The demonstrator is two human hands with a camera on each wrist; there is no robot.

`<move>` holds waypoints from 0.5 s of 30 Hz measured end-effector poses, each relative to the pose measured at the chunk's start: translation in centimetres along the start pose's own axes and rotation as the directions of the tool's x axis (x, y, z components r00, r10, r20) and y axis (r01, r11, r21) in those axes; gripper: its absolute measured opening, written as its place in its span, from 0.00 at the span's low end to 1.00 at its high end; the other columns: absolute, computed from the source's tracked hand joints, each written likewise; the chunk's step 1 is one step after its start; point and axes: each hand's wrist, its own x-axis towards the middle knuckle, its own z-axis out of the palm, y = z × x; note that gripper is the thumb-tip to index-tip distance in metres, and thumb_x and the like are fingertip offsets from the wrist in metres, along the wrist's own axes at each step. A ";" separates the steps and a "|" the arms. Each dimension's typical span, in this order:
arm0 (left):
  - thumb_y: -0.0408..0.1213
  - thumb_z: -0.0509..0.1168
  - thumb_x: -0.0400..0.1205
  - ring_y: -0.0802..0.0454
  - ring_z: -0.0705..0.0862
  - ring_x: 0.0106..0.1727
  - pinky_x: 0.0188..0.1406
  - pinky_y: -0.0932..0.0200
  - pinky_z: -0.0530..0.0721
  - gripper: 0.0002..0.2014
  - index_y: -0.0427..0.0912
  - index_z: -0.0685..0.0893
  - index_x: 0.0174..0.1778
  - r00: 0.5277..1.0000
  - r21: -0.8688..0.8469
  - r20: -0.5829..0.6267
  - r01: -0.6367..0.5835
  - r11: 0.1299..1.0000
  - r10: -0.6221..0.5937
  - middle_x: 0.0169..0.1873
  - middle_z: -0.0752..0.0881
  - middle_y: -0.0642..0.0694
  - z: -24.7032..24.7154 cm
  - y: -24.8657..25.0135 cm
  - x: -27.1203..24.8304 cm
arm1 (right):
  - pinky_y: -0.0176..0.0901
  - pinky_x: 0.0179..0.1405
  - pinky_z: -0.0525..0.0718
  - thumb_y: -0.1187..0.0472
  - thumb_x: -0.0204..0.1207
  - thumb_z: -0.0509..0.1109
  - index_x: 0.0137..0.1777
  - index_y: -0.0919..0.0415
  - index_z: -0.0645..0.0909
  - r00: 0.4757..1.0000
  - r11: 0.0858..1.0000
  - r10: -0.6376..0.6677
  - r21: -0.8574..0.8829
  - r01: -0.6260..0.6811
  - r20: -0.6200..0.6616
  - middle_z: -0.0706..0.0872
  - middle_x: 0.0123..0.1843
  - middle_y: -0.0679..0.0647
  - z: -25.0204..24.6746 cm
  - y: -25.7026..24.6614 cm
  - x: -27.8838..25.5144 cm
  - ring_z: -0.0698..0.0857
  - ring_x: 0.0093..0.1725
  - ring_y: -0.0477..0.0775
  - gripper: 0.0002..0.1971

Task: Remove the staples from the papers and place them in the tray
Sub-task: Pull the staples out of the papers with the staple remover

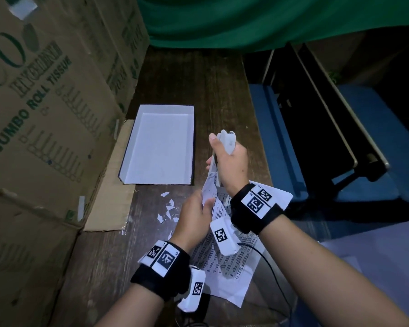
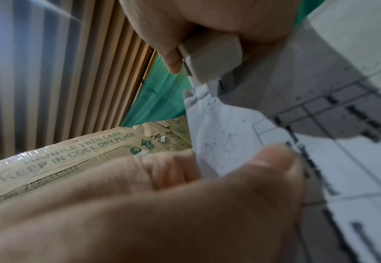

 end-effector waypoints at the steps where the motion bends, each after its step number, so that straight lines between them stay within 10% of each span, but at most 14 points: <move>1: 0.38 0.59 0.86 0.61 0.66 0.27 0.23 0.67 0.64 0.19 0.52 0.62 0.30 1.000 0.005 0.005 0.000 1.000 0.000 0.26 0.67 0.55 0.0 0.0 0.0 | 0.41 0.29 0.83 0.48 0.77 0.68 0.32 0.56 0.77 1.000 1.000 -0.006 -0.006 0.006 -0.005 0.83 0.25 0.55 0.1 0.0 0.0 0.83 0.26 0.52 0.16; 12: 0.34 0.59 0.85 0.68 0.76 0.29 0.28 0.74 0.71 0.13 0.53 0.71 0.36 0.998 -0.130 0.010 -0.059 0.990 0.061 0.28 0.73 0.58 -0.3 -0.6 -0.8 | 0.27 0.15 0.75 0.53 0.79 0.67 0.34 0.64 0.75 0.999 0.999 -0.040 -0.019 0.039 -0.030 0.77 0.24 0.54 0.6 0.3 -0.4 0.77 0.23 0.49 0.16; 15: 0.38 0.59 0.86 0.50 0.84 0.43 0.42 0.57 0.83 0.07 0.40 0.79 0.51 0.998 -0.122 0.034 -0.040 0.992 0.045 0.41 0.86 0.43 0.0 -1.4 -0.7 | 0.27 0.15 0.75 0.54 0.78 0.68 0.32 0.63 0.75 0.999 0.999 -0.043 -0.004 0.043 -0.031 0.77 0.23 0.53 0.8 0.6 -0.5 0.77 0.22 0.47 0.16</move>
